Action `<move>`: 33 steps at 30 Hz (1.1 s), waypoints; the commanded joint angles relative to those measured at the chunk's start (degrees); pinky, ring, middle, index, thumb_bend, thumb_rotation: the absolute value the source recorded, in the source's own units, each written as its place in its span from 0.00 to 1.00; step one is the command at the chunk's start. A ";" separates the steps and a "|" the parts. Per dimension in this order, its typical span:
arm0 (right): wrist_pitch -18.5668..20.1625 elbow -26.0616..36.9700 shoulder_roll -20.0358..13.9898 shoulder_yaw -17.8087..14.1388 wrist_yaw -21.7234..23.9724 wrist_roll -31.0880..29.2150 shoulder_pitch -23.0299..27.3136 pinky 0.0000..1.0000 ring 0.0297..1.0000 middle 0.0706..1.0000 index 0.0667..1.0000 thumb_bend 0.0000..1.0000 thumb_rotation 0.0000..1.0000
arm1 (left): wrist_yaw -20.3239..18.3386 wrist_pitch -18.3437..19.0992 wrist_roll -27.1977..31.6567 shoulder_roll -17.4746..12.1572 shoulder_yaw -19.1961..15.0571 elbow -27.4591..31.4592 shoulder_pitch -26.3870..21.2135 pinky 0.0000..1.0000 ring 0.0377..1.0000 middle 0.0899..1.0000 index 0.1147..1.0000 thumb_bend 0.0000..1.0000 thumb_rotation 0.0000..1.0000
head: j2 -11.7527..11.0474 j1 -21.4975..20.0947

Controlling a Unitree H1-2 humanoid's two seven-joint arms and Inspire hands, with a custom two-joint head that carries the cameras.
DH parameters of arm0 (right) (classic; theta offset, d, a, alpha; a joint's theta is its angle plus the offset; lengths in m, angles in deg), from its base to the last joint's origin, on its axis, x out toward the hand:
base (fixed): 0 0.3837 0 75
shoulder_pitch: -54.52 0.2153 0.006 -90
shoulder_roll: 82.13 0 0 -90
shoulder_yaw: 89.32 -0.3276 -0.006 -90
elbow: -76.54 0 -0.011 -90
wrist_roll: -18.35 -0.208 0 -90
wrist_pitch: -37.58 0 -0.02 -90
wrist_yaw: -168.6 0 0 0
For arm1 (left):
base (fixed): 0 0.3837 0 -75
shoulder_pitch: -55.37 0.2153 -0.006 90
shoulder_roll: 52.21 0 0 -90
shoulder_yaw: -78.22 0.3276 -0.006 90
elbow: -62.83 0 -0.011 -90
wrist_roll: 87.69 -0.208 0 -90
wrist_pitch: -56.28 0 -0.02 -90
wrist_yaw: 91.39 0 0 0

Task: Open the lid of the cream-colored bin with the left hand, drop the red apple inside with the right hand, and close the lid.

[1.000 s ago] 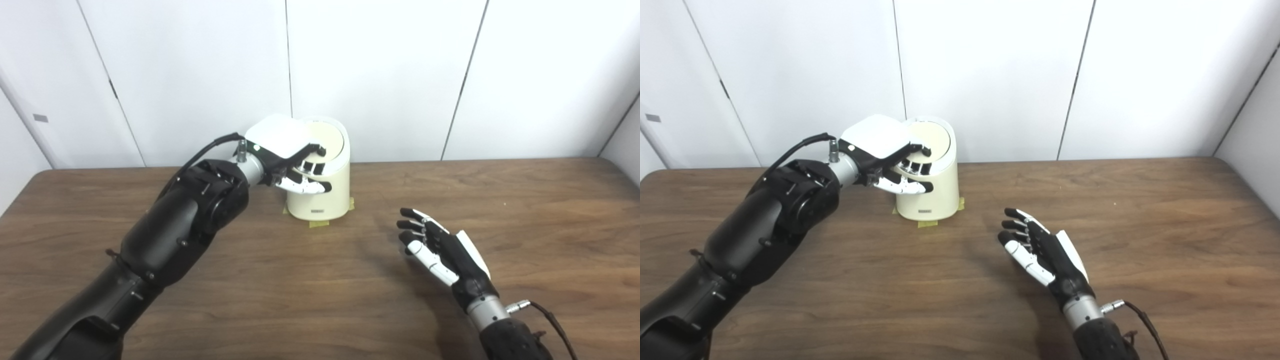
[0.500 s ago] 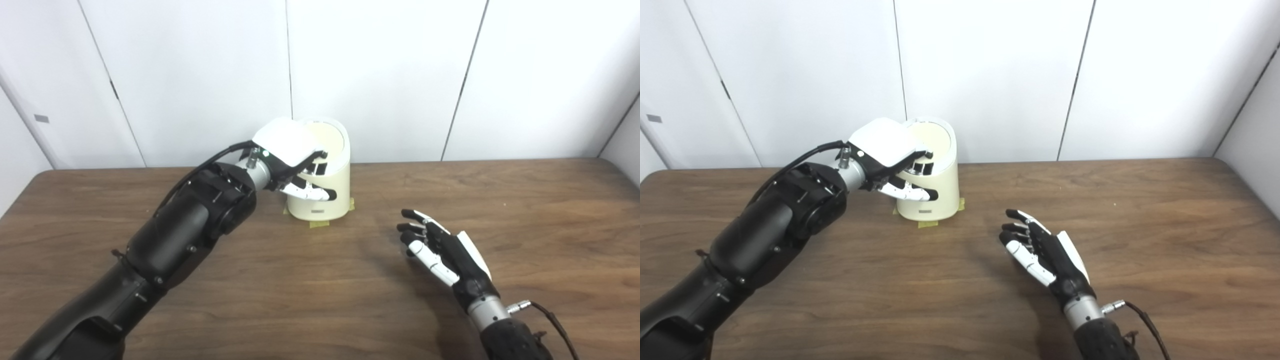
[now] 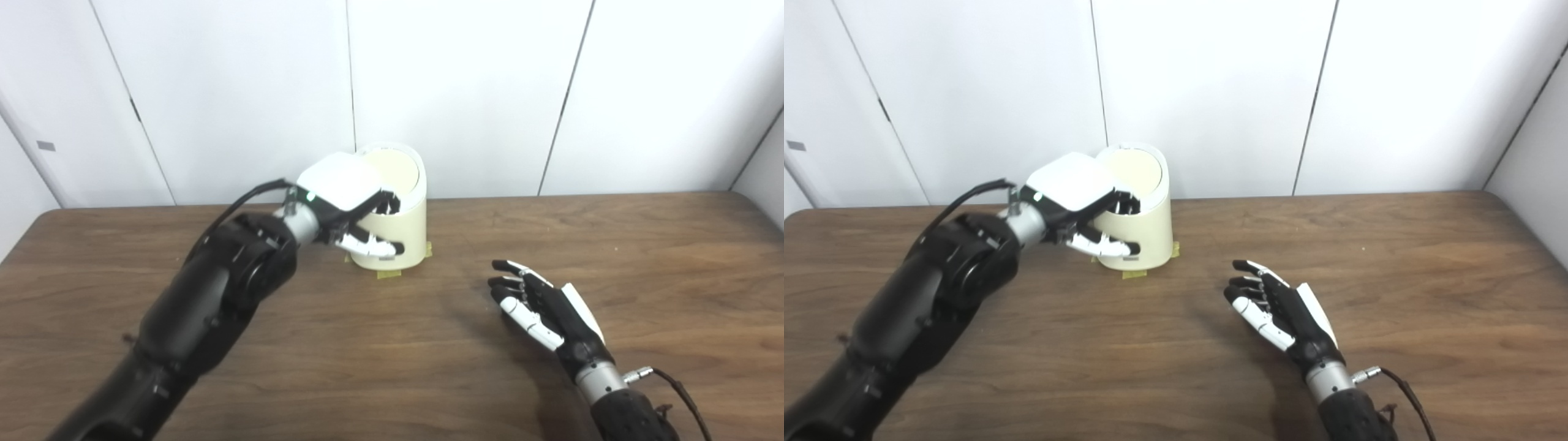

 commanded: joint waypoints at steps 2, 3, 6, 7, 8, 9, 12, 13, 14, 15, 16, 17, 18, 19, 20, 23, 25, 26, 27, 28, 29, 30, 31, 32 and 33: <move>-0.69 1.91 -0.16 0.09 -0.35 -0.01 2.41 0.66 0.74 0.75 0.81 0.51 0.75 | 4.78 0.61 0.31 0.83 -4.17 5.49 -1.67 0.72 0.82 0.79 0.76 0.50 0.55 | 0.14 -0.18; -0.64 1.92 -0.19 0.13 -0.35 -0.01 2.46 0.66 0.74 0.75 0.81 0.51 0.74 | 5.78 0.85 0.36 1.14 -5.35 6.80 -0.81 0.70 0.81 0.79 0.75 0.48 0.55 | 0.19 -0.16; -0.59 1.93 -0.55 0.46 -0.33 0.52 2.59 0.66 0.74 0.75 0.81 0.51 0.75 | 10.37 -0.10 0.32 2.30 -8.25 8.67 2.25 0.67 0.78 0.78 0.74 0.45 0.49 | 0.20 -0.09; -0.62 1.92 -0.65 0.57 -0.34 0.72 2.61 0.66 0.74 0.74 0.81 0.51 0.75 | 11.95 -0.60 0.36 2.60 -8.89 8.80 3.14 0.66 0.77 0.77 0.72 0.44 0.44 | 0.20 -0.09; -0.67 1.91 -0.70 0.63 -0.34 0.75 2.61 0.65 0.73 0.74 0.81 0.51 0.75 | 13.56 -1.06 0.34 2.83 -9.42 8.84 4.03 0.65 0.76 0.76 0.72 0.43 0.42 | 0.20 -0.13; -0.76 1.89 -0.72 0.67 -0.34 0.74 2.58 0.65 0.73 0.74 0.81 0.51 0.75 | 14.94 -1.41 0.43 3.01 -9.91 8.82 4.94 0.65 0.75 0.76 0.72 0.43 0.40 | 0.22 -0.12; -0.76 2.00 -0.70 0.71 -0.34 0.60 2.41 0.65 0.73 0.74 0.81 0.51 0.75 | 18.83 -2.14 1.17 3.38 -11.46 8.81 8.02 0.63 0.75 0.76 0.72 0.40 0.37 | 0.39 -0.40; -0.60 2.16 -0.64 0.68 -0.35 0.56 2.34 0.65 0.73 0.75 0.81 0.51 0.75 | 19.61 -2.13 1.68 3.59 -12.04 8.81 9.22 0.63 0.75 0.76 0.72 0.39 0.36 | 0.42 -0.40; -0.44 2.33 -0.56 0.65 -0.37 0.49 2.28 0.65 0.73 0.75 0.81 0.50 0.75 | 20.09 -2.07 2.08 3.73 -12.48 8.87 10.21 0.64 0.75 0.76 0.73 0.38 0.36 | 0.57 -0.36; -0.34 2.44 -0.51 0.62 -0.38 0.46 2.24 0.65 0.73 0.75 0.81 0.50 0.75 | 20.33 -2.07 2.30 3.85 -12.78 8.90 10.80 0.65 0.75 0.76 0.73 0.38 0.36 | 0.57 -0.36; -0.30 2.50 -0.41 0.55 -0.30 0.13 2.25 0.65 0.73 0.75 0.81 0.50 0.74 | 20.64 -1.85 3.41 4.13 -13.55 9.09 12.15 0.65 0.76 0.76 0.73 0.38 0.36 | 0.63 -0.48; -0.26 2.56 -0.35 0.53 -0.23 -0.07 2.28 0.65 0.73 0.75 0.81 0.50 0.74 | 20.34 -0.72 5.72 4.90 -14.76 9.50 13.66 0.67 0.76 0.76 0.72 0.38 0.35 | 0.73 -0.56; -0.22 2.59 -0.32 0.53 -0.18 -0.20 2.31 0.65 0.73 0.75 0.81 0.50 0.74 | 20.12 0.12 7.43 5.43 -15.60 9.78 14.69 0.68 0.78 0.77 0.72 0.39 0.34 | 0.73 -0.56; -0.14 2.66 -0.23 0.49 -0.12 -0.48 2.34 0.65 0.73 0.75 0.81 0.50 0.74 | 18.74 2.22 11.39 6.31 -17.09 10.50 16.21 0.69 0.78 0.78 0.72 0.39 0.34 | 0.73 -0.56; -0.03 2.76 -0.15 0.45 -0.07 -0.75 2.38 0.65 0.73 0.74 0.81 0.50 0.74 | 17.64 3.80 14.46 6.87 -18.21 11.13 17.33 0.68 0.78 0.79 0.74 0.37 0.35 | 0.87 -0.55; 0.16 3.04 0.42 -0.13 -0.07 -2.38 2.42 0.65 0.74 0.75 0.80 0.51 0.74 | 16.21 6.94 19.15 6.94 -20.24 13.07 20.38 0.67 0.77 0.80 0.76 0.36 0.37 | 0.97 -0.78; 0.25 3.36 1.00 -0.84 -0.04 -4.33 2.38 0.64 0.74 0.75 0.80 0.50 0.73 | 16.33 9.33 23.14 7.31 -22.27 14.51 23.35 0.68 0.78 0.81 0.78 0.36 0.39 | 0.99 -0.70; 0.30 3.46 1.14 -1.05 -0.02 -4.96 2.38 0.64 0.74 0.75 0.80 0.48 0.72 | 16.51 10.08 24.51 7.42 -22.86 14.91 24.24 0.69 0.78 0.81 0.79 0.36 0.41 | 0.99 -0.70; 0.34 3.56 1.29 -1.27 0.02 -5.62 2.37 0.64 0.74 0.75 0.80 0.47 0.72 | 16.68 10.71 25.61 7.44 -23.31 15.24 25.03 0.69 0.78 0.81 0.79 0.36 0.43 | 1.06 -0.74; 0.36 3.69 1.37 -1.45 0.12 -6.19 2.36 0.63 0.74 0.75 0.80 0.46 0.71 | 17.02 10.99 27.36 7.56 -24.09 15.31 26.08 0.70 0.78 0.81 0.80 0.35 0.45 | 1.08 -0.67; 0.45 3.86 1.44 -1.62 0.21 -6.73 2.34 0.63 0.74 0.76 0.80 0.44 0.72 | 17.42 11.02 29.58 7.69 -25.09 15.05 27.27 0.71 0.78 0.81 0.81 0.35 0.48 | 1.09 -0.51; 0.56 4.02 1.47 -1.75 0.28 -7.27 2.32 0.62 0.74 0.76 0.80 0.44 0.73 | 17.81 11.07 31.60 7.82 -25.98 14.74 28.29 0.73 0.79 0.81 0.83 0.34 0.50 | 1.16 -0.48; 0.76 4.23 1.46 -1.82 0.29 -7.67 2.29 0.62 0.74 0.76 0.80 0.43 0.73 | 18.08 11.10 33.86 7.89 -26.91 14.14 29.26 0.74 0.80 0.81 0.84 0.33 0.52 | 1.24 -0.45; 0.95 4.43 1.48 -1.90 0.24 -8.06 2.25 0.62 0.74 0.77 0.80 0.43 0.75 | 18.14 11.62 35.75 7.87 -27.76 13.75 30.21 0.77 0.82 0.83 0.86 0.32 0.54 | 1.30 -0.42; 1.11 4.64 1.51 -1.96 0.16 -8.39 2.19 0.63 0.75 0.77 0.80 0.43 0.76 | 18.07 12.50 38.21 8.09 -28.85 13.62 31.21 0.79 0.84 0.84 0.87 0.31 0.59 | 1.36 -0.34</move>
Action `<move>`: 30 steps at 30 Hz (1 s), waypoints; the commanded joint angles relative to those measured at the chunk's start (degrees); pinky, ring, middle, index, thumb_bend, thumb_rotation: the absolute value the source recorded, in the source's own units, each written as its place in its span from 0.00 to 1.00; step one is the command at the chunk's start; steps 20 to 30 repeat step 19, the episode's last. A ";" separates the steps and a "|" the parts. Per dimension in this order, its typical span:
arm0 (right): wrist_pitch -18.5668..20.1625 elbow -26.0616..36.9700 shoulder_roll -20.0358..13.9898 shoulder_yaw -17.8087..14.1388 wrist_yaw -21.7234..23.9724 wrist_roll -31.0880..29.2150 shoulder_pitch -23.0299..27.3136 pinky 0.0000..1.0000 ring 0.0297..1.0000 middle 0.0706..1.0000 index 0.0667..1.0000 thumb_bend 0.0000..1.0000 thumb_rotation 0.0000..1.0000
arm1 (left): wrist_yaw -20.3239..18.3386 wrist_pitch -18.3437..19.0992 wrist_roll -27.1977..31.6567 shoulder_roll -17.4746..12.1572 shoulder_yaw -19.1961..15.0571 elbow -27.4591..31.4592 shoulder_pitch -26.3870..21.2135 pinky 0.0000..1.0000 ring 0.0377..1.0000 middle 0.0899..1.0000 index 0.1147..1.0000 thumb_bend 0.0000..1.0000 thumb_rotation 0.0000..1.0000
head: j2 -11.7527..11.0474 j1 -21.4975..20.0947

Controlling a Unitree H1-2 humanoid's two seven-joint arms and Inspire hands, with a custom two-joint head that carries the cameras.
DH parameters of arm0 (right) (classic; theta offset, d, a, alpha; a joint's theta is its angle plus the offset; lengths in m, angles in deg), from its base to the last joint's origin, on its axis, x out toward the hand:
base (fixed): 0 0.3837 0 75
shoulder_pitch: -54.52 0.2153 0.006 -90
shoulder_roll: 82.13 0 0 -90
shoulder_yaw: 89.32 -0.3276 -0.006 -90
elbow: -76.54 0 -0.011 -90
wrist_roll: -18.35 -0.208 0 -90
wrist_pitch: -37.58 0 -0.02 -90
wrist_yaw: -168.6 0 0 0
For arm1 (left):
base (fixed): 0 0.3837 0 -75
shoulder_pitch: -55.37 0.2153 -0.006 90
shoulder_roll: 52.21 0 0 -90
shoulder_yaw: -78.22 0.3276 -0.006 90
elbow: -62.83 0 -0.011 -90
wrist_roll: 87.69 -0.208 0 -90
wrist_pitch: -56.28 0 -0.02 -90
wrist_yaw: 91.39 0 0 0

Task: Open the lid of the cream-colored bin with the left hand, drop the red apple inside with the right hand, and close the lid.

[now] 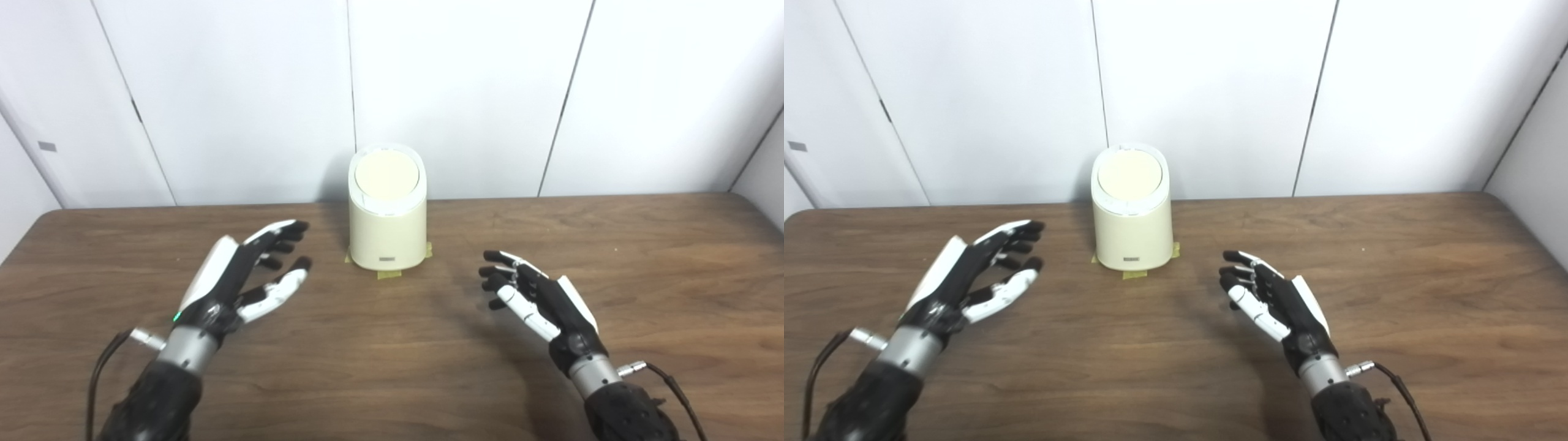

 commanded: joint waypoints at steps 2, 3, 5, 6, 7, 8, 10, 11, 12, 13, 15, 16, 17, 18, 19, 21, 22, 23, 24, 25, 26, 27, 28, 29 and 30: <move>-0.17 2.78 0.40 -1.10 -0.09 -2.35 1.40 0.64 0.76 0.78 0.80 0.44 0.78 | 1.34 2.46 7.43 0.79 -2.99 0.73 1.02 0.81 0.86 0.87 0.89 0.28 0.63 | 0.21 0.12; 0.03 2.85 0.60 -1.35 -0.09 -3.09 1.34 0.65 0.77 0.79 0.81 0.45 0.77 | 1.58 3.25 8.80 1.03 -3.50 0.91 1.60 0.80 0.85 0.87 0.90 0.29 0.68 | 0.21 0.12; 0.44 3.20 1.07 -1.73 -0.36 -3.97 1.05 0.66 0.78 0.80 0.81 0.45 0.76 | 2.32 4.77 12.74 2.28 -5.20 1.21 3.09 0.80 0.85 0.87 0.90 0.30 0.72 | 0.48 0.07; 0.34 3.29 1.16 -1.87 -0.41 -4.22 0.81 0.66 0.79 0.81 0.81 0.45 0.77 | 2.91 5.03 14.81 3.05 -6.12 1.14 3.98 0.81 0.85 0.88 0.91 0.30 0.72 | 0.48 0.07; 0.27 3.38 1.22 -2.03 -0.38 -4.53 0.58 0.66 0.79 0.82 0.81 0.45 0.78 | 3.54 5.18 16.50 3.70 -6.82 1.08 4.74 0.82 0.86 0.89 0.91 0.32 0.72 | 0.62 -0.12; 0.32 3.50 1.48 -2.44 -0.37 -5.31 0.24 0.67 0.80 0.83 0.81 0.45 0.78 | 4.12 5.47 17.98 4.28 -7.44 0.94 5.49 0.82 0.86 0.89 0.91 0.34 0.72 | 0.79 0.04; 0.70 3.64 2.06 -3.34 -0.28 -7.34 -0.74 0.69 0.82 0.84 0.82 0.47 0.78 | 4.76 5.76 20.96 5.16 -8.47 0.34 6.78 0.84 0.86 0.89 0.92 0.34 0.71 | 0.91 0.05; 0.83 3.70 2.12 -3.56 -0.21 -7.88 -1.23 0.70 0.82 0.85 0.83 0.47 0.78 | 5.14 5.83 22.03 5.38 -8.74 0.09 7.27 0.85 0.87 0.90 0.92 0.35 0.69 | 1.08 -0.14; 0.93 3.75 2.11 -3.62 -0.17 -8.11 -1.50 0.70 0.83 0.85 0.83 0.47 0.78 | 5.48 5.87 22.74 5.39 -8.81 -0.04 7.54 0.85 0.87 0.90 0.92 0.37 0.67 | 1.16 -0.27; 0.74 3.62 1.90 -3.52 -0.16 -7.93 -1.95 0.71 0.83 0.86 0.84 0.47 0.79 | 5.68 5.46 23.44 5.28 -8.83 -0.35 7.94 0.85 0.87 0.90 0.92 0.37 0.66 | 1.26 -0.40; 0.42 3.13 1.48 -3.34 -0.01 -7.81 -2.92 0.71 0.84 0.86 0.86 0.48 0.80 | 5.93 4.36 24.52 4.89 -8.80 -1.05 8.81 0.87 0.88 0.92 0.93 0.36 0.67 | 1.45 -0.57; 0.17 2.73 1.38 -3.31 0.05 -7.91 -3.46 0.72 0.84 0.87 0.86 0.49 0.81 | 6.10 3.96 24.94 4.78 -8.82 -1.39 9.27 0.88 0.89 0.92 0.93 0.36 0.68 | 1.53 -0.72; -0.17 2.37 1.28 -3.14 0.10 -7.80 -4.03 0.72 0.84 0.87 0.87 0.50 0.81 | 6.25 3.53 24.96 4.54 -8.71 -1.69 9.75 0.89 0.89 0.93 0.93 0.38 0.68 | 1.62 -0.91; -0.43 2.19 1.15 -2.79 0.05 -7.27 -4.66 0.73 0.85 0.87 0.87 0.51 0.83 | 6.40 3.00 24.73 4.22 -8.49 -2.08 10.21 0.90 0.90 0.93 0.93 0.38 0.69 | 1.67 -1.05; -0.57 2.18 1.07 -2.42 -0.06 -6.70 -5.19 0.73 0.85 0.87 0.88 0.51 0.85 | 6.51 2.37 24.36 3.82 -8.22 -2.45 10.58 0.90 0.90 0.93 0.93 0.38 0.70 | 1.75 -1.24; -0.57 2.18 1.07 -2.42 -0.06 -6.70 -5.19 0.73 0.85 0.87 0.88 0.51 0.85 | 6.51 2.37 24.36 3.82 -8.22 -2.45 10.58 0.90 0.90 0.93 0.93 0.38 0.70 | 1.75 -1.24; -0.57 2.18 1.07 -2.42 -0.06 -6.70 -5.19 0.73 0.85 0.87 0.88 0.51 0.85 | 6.51 2.37 24.36 3.82 -8.22 -2.45 10.58 0.90 0.90 0.93 0.93 0.38 0.70 | 1.75 -1.24; -0.57 2.18 1.07 -2.42 -0.06 -6.70 -5.19 0.73 0.85 0.87 0.88 0.51 0.85 | 6.51 2.37 24.36 3.82 -8.22 -2.45 10.58 0.90 0.90 0.93 0.93 0.38 0.70 | 1.75 -1.24; -0.57 2.18 1.07 -2.42 -0.06 -6.70 -5.19 0.73 0.85 0.87 0.88 0.51 0.85 | 6.51 2.37 24.36 3.82 -8.22 -2.45 10.58 0.90 0.90 0.93 0.93 0.38 0.70 | 1.75 -1.24; -0.57 2.18 1.07 -2.42 -0.06 -6.70 -5.19 0.73 0.85 0.87 0.88 0.51 0.85 | 6.51 2.37 24.36 3.82 -8.22 -2.45 10.58 0.90 0.90 0.93 0.93 0.38 0.70 | 1.75 -1.24; -0.57 2.18 1.07 -2.42 -0.06 -6.70 -5.19 0.73 0.85 0.87 0.88 0.51 0.85 | 6.51 2.37 24.36 3.82 -8.22 -2.45 10.58 0.90 0.90 0.93 0.93 0.38 0.70 | 1.75 -1.24; -0.57 2.18 1.07 -2.42 -0.06 -6.70 -5.19 0.73 0.85 0.87 0.88 0.51 0.85 | 6.51 2.37 24.36 3.82 -8.22 -2.45 10.58 0.90 0.90 0.93 0.93 0.38 0.70 | 1.75 -1.24; -0.57 2.18 1.07 -2.42 -0.06 -6.70 -5.19 0.73 0.85 0.87 0.88 0.51 0.85 | 6.51 2.37 24.36 3.82 -8.22 -2.45 10.58 0.90 0.90 0.93 0.93 0.38 0.70 | 1.75 -1.24; -0.57 2.18 1.07 -2.42 -0.06 -6.70 -5.19 0.73 0.85 0.87 0.88 0.51 0.85 | 6.51 2.37 24.36 3.82 -8.22 -2.45 10.58 0.90 0.90 0.93 0.93 0.38 0.70 | 1.75 -1.24; -0.57 2.18 1.07 -2.42 -0.06 -6.70 -5.19 0.73 0.85 0.87 0.88 0.51 0.85 | 6.51 2.37 24.36 3.82 -8.22 -2.45 10.58 0.90 0.90 0.93 0.93 0.38 0.70 | 1.75 -1.24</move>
